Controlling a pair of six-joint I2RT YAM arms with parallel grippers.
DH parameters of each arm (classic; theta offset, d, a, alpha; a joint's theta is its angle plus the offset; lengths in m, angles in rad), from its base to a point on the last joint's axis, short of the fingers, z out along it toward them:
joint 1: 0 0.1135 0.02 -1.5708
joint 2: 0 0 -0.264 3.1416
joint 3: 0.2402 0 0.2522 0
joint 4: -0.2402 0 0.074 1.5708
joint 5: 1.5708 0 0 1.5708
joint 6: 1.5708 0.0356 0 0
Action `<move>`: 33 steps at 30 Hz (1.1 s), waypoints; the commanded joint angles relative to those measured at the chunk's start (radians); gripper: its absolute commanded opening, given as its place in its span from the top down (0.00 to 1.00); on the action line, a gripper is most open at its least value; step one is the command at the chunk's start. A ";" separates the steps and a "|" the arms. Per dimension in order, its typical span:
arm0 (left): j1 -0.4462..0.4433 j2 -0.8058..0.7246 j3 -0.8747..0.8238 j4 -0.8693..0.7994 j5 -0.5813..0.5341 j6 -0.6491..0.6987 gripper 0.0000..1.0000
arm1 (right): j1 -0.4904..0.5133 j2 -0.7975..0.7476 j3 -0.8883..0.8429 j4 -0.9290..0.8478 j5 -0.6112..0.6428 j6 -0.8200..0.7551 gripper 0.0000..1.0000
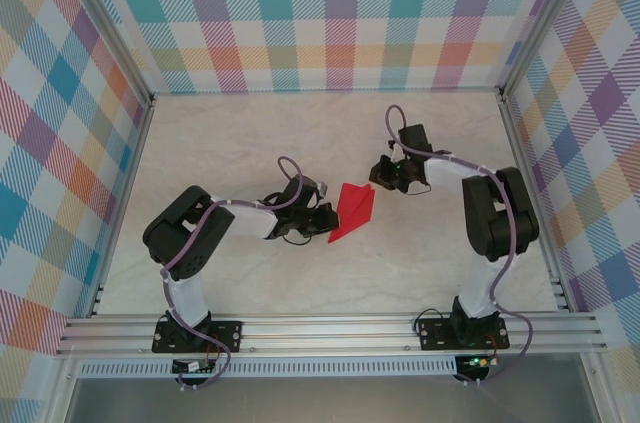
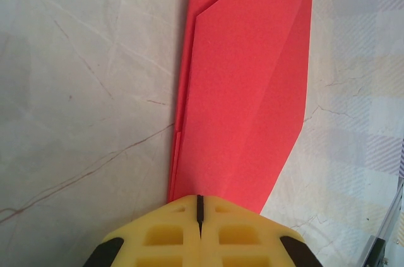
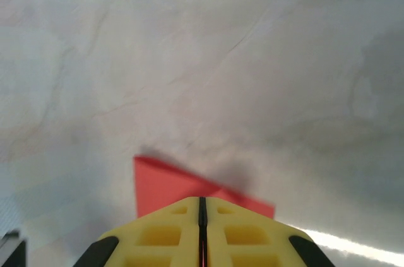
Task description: Fold a paper plane with a square sheet of paper (pick it up from the middle)
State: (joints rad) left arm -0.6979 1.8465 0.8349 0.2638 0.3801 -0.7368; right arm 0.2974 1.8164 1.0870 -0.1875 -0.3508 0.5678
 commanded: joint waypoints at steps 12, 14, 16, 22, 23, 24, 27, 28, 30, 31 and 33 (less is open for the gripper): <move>-0.005 0.044 -0.044 -0.202 -0.025 0.009 1.00 | 0.195 -0.045 -0.154 0.166 -0.132 0.137 0.91; -0.005 0.042 -0.042 -0.205 -0.023 0.009 1.00 | 0.197 -0.020 -0.148 0.174 -0.135 0.142 0.91; -0.004 0.037 -0.041 -0.206 -0.024 0.011 1.00 | 0.195 -0.001 -0.147 0.174 -0.133 0.142 0.91; -0.005 0.028 -0.030 -0.207 -0.010 0.013 1.00 | 0.195 0.048 -0.154 0.154 -0.108 0.144 0.92; -0.005 0.026 -0.027 -0.207 -0.005 0.013 1.00 | 0.195 0.055 -0.153 0.148 -0.100 0.144 0.92; -0.005 0.025 -0.024 -0.207 -0.003 0.013 1.00 | 0.195 0.061 -0.153 0.140 -0.094 0.144 0.92; -0.005 0.012 -0.013 -0.208 0.014 0.013 1.00 | 0.195 0.077 -0.150 0.107 -0.068 0.145 0.92; -0.004 0.004 -0.008 -0.208 0.023 0.013 1.00 | 0.195 0.084 -0.147 0.094 -0.061 0.147 0.92; -0.004 -0.018 0.002 -0.206 0.048 0.015 0.98 | 0.195 0.092 -0.147 0.081 -0.052 0.149 0.92; -0.005 -0.032 0.007 -0.204 0.056 0.019 0.96 | 0.195 0.093 -0.148 0.079 -0.051 0.151 0.92; -0.005 -0.062 0.022 -0.210 0.073 0.029 0.92 | 0.195 0.095 -0.149 0.070 -0.046 0.150 0.92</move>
State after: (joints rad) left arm -0.6979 1.8301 0.8520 0.1993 0.4007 -0.7326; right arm 0.4908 1.8645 0.9390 -0.0509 -0.4580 0.7078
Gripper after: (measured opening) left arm 0.071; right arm 0.078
